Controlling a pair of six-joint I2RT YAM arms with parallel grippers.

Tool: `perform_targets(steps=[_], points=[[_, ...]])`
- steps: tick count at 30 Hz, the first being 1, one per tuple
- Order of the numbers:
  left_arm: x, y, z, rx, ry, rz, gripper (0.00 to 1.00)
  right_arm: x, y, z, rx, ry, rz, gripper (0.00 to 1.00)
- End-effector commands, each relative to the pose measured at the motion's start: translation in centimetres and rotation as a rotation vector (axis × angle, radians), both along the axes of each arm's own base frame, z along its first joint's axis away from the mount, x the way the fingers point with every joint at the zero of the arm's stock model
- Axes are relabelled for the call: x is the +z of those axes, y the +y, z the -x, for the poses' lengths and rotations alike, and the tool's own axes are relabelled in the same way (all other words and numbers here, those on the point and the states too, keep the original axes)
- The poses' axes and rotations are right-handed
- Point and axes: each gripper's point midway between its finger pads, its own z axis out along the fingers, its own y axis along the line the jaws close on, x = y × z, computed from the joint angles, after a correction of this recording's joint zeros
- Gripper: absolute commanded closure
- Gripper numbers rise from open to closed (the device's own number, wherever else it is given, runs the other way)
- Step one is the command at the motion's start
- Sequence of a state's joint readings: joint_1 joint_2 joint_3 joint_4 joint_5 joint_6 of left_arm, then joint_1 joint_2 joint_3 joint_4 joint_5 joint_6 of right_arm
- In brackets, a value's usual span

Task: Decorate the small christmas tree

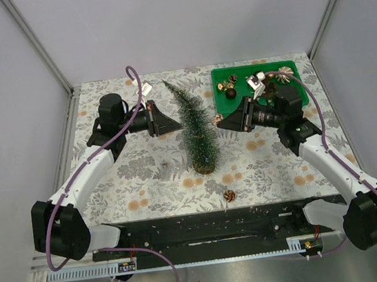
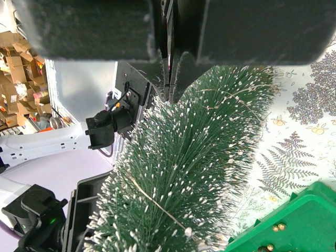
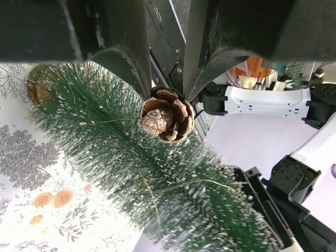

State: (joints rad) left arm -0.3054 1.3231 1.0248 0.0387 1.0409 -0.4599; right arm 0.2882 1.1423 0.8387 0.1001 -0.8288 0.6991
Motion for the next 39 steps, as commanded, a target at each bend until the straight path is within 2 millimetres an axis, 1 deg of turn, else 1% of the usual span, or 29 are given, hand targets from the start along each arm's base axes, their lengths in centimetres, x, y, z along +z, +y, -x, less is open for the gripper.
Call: perform_targets(steps=[1,7,12,13,14,16,18,20,22,24,25,26,29,30,31,39], points=[[1.6,-0.1,0.6,-0.028,-0.069,0.020,1.00,2.4,0.0,0.0,0.003,-0.092,0.008,0.83],[1.8,-0.1,0.5,-0.027,-0.064,0.023,1.00,2.5,0.3,-0.8,0.006,-0.096,0.009,0.83],[2.4,-0.4,0.3,-0.029,-0.067,0.030,0.99,2.5,0.3,-1.2,0.004,-0.107,0.018,0.83],[2.5,-0.4,0.1,-0.027,-0.067,0.031,0.90,2.5,0.3,-1.3,0.002,-0.111,0.022,0.83],[2.6,-0.5,0.0,-0.026,-0.063,0.032,0.77,2.6,0.3,-1.3,-0.001,-0.114,0.024,0.83],[2.9,-0.7,-0.1,-0.027,-0.066,0.034,0.64,2.6,0.3,-1.3,-0.002,-0.115,0.025,0.83],[3.3,-1.0,-0.5,-0.023,-0.069,0.036,0.57,2.4,0.3,-1.4,0.000,-0.111,0.028,0.83],[3.6,-1.1,-0.7,-0.019,-0.074,0.038,0.57,2.4,0.3,-1.2,0.000,-0.111,0.028,0.83],[3.5,-1.3,-0.9,-0.013,-0.069,0.036,0.62,2.0,0.2,-1.1,-0.003,-0.103,0.033,0.83],[3.3,-1.3,-1.0,-0.004,-0.061,0.033,0.71,1.8,0.2,-0.8,0.001,-0.103,0.036,0.83],[3.1,-1.3,-1.1,0.004,-0.054,0.032,0.79,1.7,0.1,-0.8,0.001,-0.099,0.036,0.83],[2.9,-1.3,-1.2,0.011,-0.047,0.030,0.83,1.6,0.1,-0.7,0.004,-0.097,0.036,0.83],[2.3,-1.2,-1.2,0.023,-0.035,0.024,0.96,1.3,0.2,-0.5,0.009,-0.089,0.031,0.83],[2.1,-1.1,-1.1,0.026,-0.029,0.022,0.98,1.3,0.2,-0.5,0.008,-0.087,0.029,0.83],[1.9,-1.1,-1.0,0.025,-0.026,0.021,1.00,1.2,0.2,-0.5,0.011,-0.083,0.028,0.83],[1.2,-1.0,-0.7,0.023,-0.018,0.014,1.00,1.6,-0.1,-0.5,-0.004,-0.104,0.048,0.83]])
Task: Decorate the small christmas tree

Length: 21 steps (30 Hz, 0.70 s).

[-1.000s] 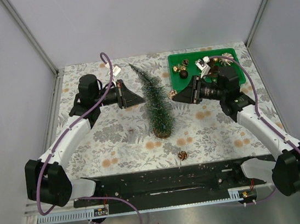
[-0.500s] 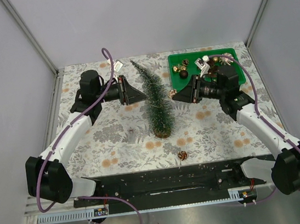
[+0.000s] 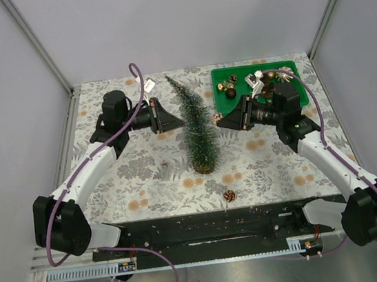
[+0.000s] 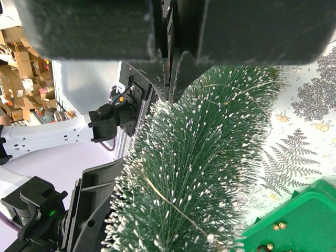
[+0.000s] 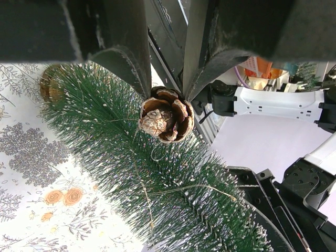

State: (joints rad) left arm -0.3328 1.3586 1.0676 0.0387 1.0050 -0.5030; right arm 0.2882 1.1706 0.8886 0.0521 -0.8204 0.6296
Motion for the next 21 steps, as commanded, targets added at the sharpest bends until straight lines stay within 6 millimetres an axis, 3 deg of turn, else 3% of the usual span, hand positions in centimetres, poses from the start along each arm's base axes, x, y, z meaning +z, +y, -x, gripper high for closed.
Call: perform_targets(steps=[1,11,21], points=[[0.8,0.0,0.1,0.007,-0.051,0.012,1.00,1.6,-0.2,0.2,-0.011,-0.075,0.012,0.83],[0.3,0.3,0.7,-0.006,-0.066,-0.005,1.00,3.6,-0.4,-1.1,-0.028,-0.121,0.006,0.84],[0.1,0.1,1.1,-0.028,-0.068,-0.011,1.00,3.8,-0.7,-2.9,-0.056,-0.131,0.008,0.84]])
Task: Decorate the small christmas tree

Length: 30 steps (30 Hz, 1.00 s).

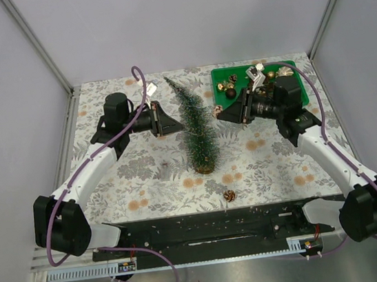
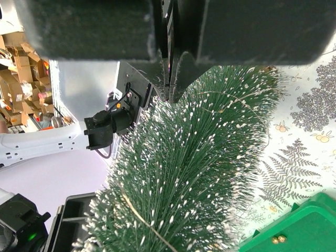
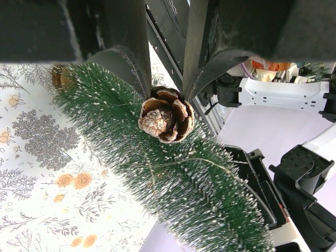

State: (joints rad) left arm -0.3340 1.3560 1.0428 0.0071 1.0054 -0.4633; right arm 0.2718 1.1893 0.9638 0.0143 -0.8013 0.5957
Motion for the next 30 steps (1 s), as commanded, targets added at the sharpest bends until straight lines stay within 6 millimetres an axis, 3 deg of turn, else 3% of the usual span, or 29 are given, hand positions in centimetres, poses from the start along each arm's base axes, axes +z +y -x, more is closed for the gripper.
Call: perform_targets(steps=[1,7,18,30], points=[[1.5,-0.1,0.8,-0.026,-0.083,0.015,1.00,2.0,-0.2,-1.7,-0.026,-0.079,-0.007,0.84],[1.7,-0.2,1.0,-0.037,-0.090,0.014,1.00,1.3,-0.1,-2.2,-0.029,-0.062,-0.008,0.85],[2.0,-0.2,0.9,-0.040,-0.095,0.017,1.00,-1.0,-0.4,-0.8,-0.029,0.000,-0.016,0.85],[1.9,-0.2,1.0,-0.040,-0.094,0.017,1.00,1.5,0.1,0.3,0.028,-0.038,-0.094,0.85]])
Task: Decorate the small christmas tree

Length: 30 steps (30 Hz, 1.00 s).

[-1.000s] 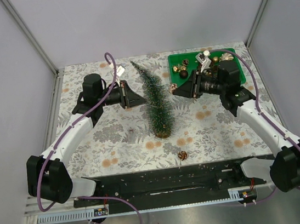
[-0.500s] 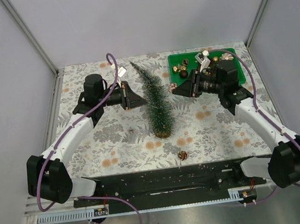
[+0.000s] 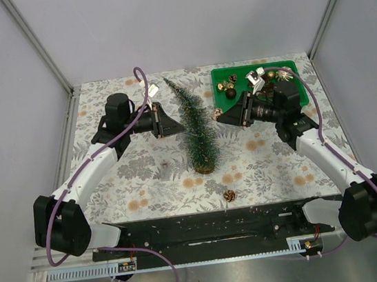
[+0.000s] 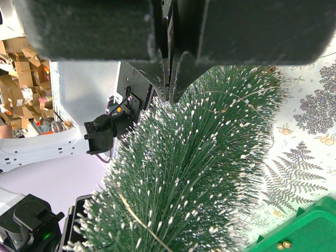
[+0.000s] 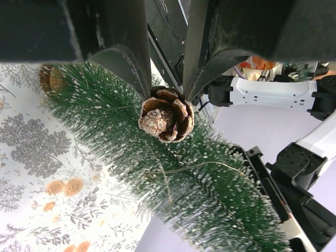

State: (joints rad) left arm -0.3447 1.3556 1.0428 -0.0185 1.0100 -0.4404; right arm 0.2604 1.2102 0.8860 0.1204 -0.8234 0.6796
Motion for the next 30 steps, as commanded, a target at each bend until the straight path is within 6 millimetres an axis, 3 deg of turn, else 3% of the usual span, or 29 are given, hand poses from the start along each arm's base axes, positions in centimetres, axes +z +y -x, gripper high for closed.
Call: perform_targets(steps=[1,6,11,19,23,30], points=[[2.5,0.0,0.6,-0.024,-0.100,0.031,1.00,3.3,0.1,0.5,0.026,-0.103,-0.050,0.85],[2.4,0.0,0.5,-0.023,-0.098,0.031,1.00,2.2,0.1,0.5,0.022,-0.080,-0.045,0.85],[2.4,0.0,0.6,-0.028,-0.097,0.031,1.00,3.4,0.1,0.4,0.024,-0.110,-0.057,0.85],[2.6,0.1,0.9,-0.032,-0.102,0.036,1.00,3.9,0.5,-1.5,0.012,-0.124,-0.066,0.86],[2.7,0.0,1.1,-0.040,-0.104,0.035,1.00,2.4,0.5,-1.9,0.003,-0.098,-0.048,0.86],[3.0,0.0,1.0,-0.042,-0.111,0.038,1.00,-1.4,-0.3,-0.8,-0.031,-0.028,-0.005,0.87]])
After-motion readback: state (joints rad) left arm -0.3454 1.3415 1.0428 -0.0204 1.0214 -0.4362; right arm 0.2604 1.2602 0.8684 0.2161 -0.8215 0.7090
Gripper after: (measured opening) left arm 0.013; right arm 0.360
